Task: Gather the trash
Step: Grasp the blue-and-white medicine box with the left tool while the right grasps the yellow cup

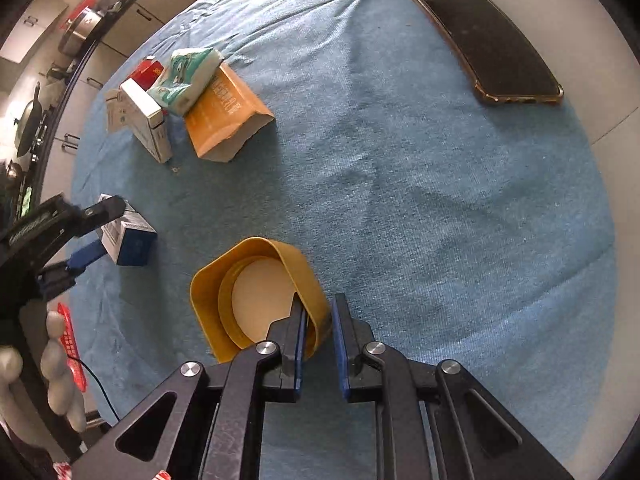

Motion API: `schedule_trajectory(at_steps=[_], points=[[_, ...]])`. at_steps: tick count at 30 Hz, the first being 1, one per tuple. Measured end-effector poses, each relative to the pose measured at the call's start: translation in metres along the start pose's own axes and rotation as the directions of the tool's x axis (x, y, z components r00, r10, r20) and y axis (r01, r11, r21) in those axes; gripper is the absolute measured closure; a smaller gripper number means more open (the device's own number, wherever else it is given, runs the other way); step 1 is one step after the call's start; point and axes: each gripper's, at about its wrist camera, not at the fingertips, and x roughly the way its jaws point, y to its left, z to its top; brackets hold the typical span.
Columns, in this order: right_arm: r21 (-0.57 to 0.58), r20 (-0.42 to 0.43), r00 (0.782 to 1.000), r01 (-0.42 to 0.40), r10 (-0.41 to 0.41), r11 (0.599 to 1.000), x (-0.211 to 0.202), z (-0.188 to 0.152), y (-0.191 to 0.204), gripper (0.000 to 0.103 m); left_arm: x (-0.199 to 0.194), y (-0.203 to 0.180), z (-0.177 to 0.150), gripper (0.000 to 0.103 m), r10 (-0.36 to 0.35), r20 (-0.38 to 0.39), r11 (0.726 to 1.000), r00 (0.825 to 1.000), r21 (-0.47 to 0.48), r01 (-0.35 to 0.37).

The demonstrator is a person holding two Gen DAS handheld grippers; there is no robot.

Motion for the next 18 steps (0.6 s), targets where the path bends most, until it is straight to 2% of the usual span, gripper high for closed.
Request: schedule_trajectory(at_steps=[2, 5, 6, 7, 8, 10, 11, 12, 14, 18], points=[[-0.019, 0.007, 1.0, 0.015, -0.015, 1.0, 0.002, 0.001, 0.006, 0.087, 0.005, 0.0, -0.001, 0.037, -0.002, -0.031, 1.0, 1.0, -0.003, 0.002], [-0.034, 0.023, 1.0, 0.008, -0.007, 0.999, 0.004, 0.0, 0.017, 0.074, 0.005, 0.001, -0.009, 0.037, 0.001, -0.037, 1.0, 0.999, 0.005, -0.001], [-0.041, 0.029, 1.0, 0.006, -0.005, 0.999, 0.004, 0.0, 0.019, 0.07, 0.003, 0.005, -0.012, 0.041, -0.005, -0.033, 1.0, 0.999, -0.005, 0.005], [-0.052, 0.034, 0.999, 0.011, -0.009, 0.999, 0.004, 0.0, 0.022, 0.068, 0.001, 0.008, -0.015, 0.064, -0.008, -0.029, 1.0, 1.0, -0.011, 0.008], [-0.059, 0.036, 0.999, 0.017, -0.015, 0.998, 0.005, -0.001, 0.025, 0.066, 0.0, 0.013, -0.018, 0.07, -0.008, -0.031, 1.0, 0.999, -0.016, 0.007], [-0.074, 0.04, 0.999, 0.034, -0.031, 0.997, 0.006, 0.0, 0.03, 0.065, -0.007, 0.022, -0.023, 0.07, -0.011, -0.023, 0.999, 1.0, -0.035, 0.011], [-0.077, 0.042, 0.998, 0.042, -0.038, 0.996, 0.006, 0.001, 0.031, 0.07, -0.012, 0.028, -0.026, 0.07, -0.012, -0.012, 0.999, 1.0, -0.039, 0.011], [-0.074, 0.043, 0.998, 0.046, -0.043, 0.996, 0.007, 0.002, 0.036, 0.09, -0.019, 0.032, -0.029, 0.07, -0.013, 0.003, 0.999, 1.0, -0.039, 0.014], [-0.063, 0.025, 1.0, 0.008, -0.006, 0.998, 0.01, 0.003, 0.037, 0.092, -0.034, 0.04, -0.035, 0.07, -0.018, 0.033, 0.999, 0.999, -0.04, 0.019], [-0.101, 0.043, 0.999, -0.005, 0.009, 0.995, 0.005, 0.0, 0.047, 0.093, -0.065, 0.065, -0.05, 0.07, -0.018, 0.086, 0.997, 0.996, -0.072, 0.024]])
